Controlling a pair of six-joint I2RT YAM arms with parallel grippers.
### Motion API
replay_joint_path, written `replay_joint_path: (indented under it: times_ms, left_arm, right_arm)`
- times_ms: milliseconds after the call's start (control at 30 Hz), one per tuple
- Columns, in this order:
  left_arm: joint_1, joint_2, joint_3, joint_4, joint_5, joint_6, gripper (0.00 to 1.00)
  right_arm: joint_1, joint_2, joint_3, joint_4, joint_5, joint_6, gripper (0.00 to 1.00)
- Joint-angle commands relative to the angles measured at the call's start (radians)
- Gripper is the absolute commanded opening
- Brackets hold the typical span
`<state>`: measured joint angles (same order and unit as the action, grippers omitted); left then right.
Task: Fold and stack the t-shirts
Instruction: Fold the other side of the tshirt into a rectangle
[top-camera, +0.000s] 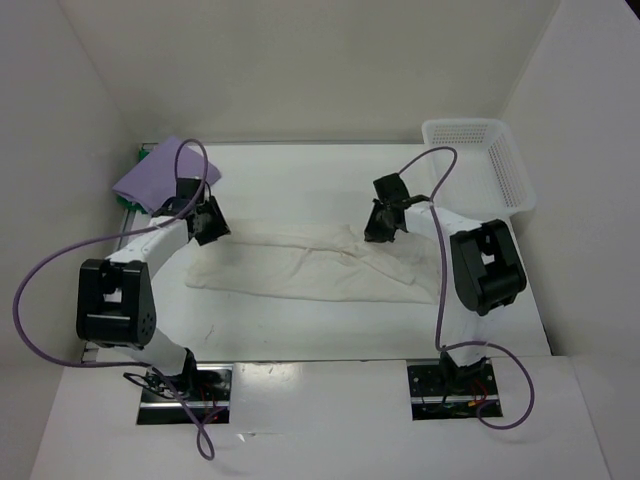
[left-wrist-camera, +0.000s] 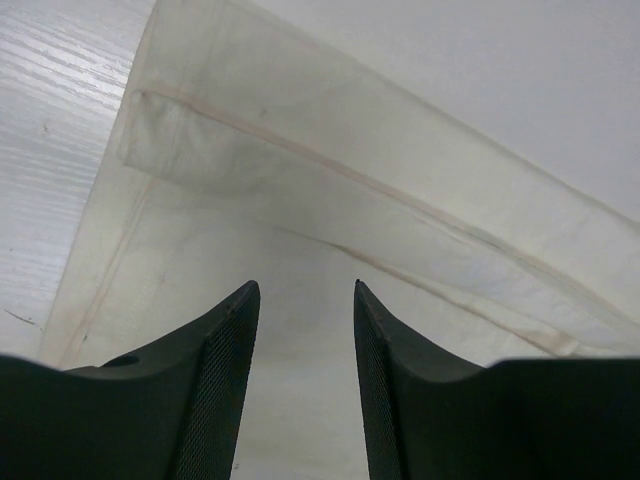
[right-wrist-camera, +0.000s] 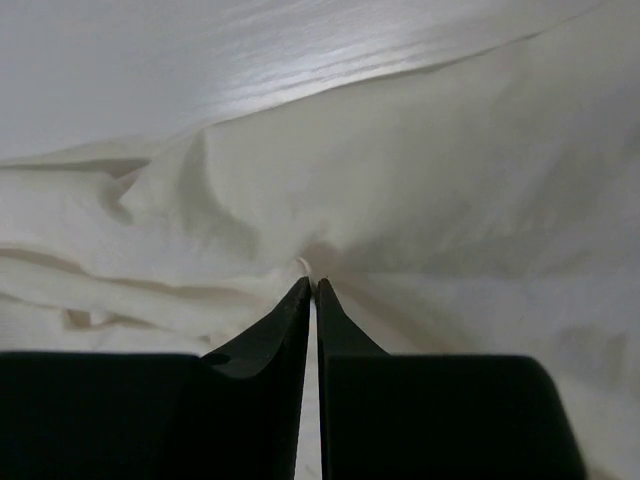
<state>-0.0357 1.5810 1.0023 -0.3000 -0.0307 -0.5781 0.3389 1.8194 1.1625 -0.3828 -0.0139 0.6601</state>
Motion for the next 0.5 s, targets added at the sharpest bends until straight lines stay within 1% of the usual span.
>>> replay_joint_path:
  times_ms: [0, 67, 133, 267, 367, 400, 433, 467]
  left_arm:
    - [0.008, -0.064, 0.015, -0.002, 0.015, 0.011, 0.50]
    - [0.008, -0.044, 0.033, 0.010, 0.026, 0.011, 0.50]
    - [0.008, 0.026, 0.070, 0.010, 0.035, 0.011, 0.50]
    - [-0.001, 0.085, 0.082, 0.047, 0.037, 0.011, 0.50]
    - [-0.001, 0.126, 0.094, 0.059, 0.028, 0.011, 0.50]
    - [-0.001, 0.126, 0.108, 0.059, 0.028, 0.011, 0.50]
    - [-0.001, 0.135, 0.117, 0.059, 0.028, 0.011, 0.50]
    - [-0.001, 0.135, 0.117, 0.059, 0.028, 0.000, 0.50]
  right_arm:
    - [0.048, -0.124, -0.018, -0.039, 0.005, 0.018, 0.09]
    - [0.063, -0.158, -0.061, -0.051, -0.007, 0.032, 0.09]
    - [0.074, -0.213, -0.096, -0.060, -0.018, 0.062, 0.09]
    - [0.094, -0.302, -0.196, -0.071, -0.041, 0.091, 0.09]
    - [0.124, -0.351, -0.247, -0.080, -0.052, 0.117, 0.14]
    - [0.143, -0.351, -0.247, -0.080, -0.067, 0.130, 0.17]
    - [0.152, -0.361, -0.260, -0.080, -0.078, 0.130, 0.23]
    - [0.163, -0.370, -0.261, -0.090, -0.090, 0.130, 0.23]
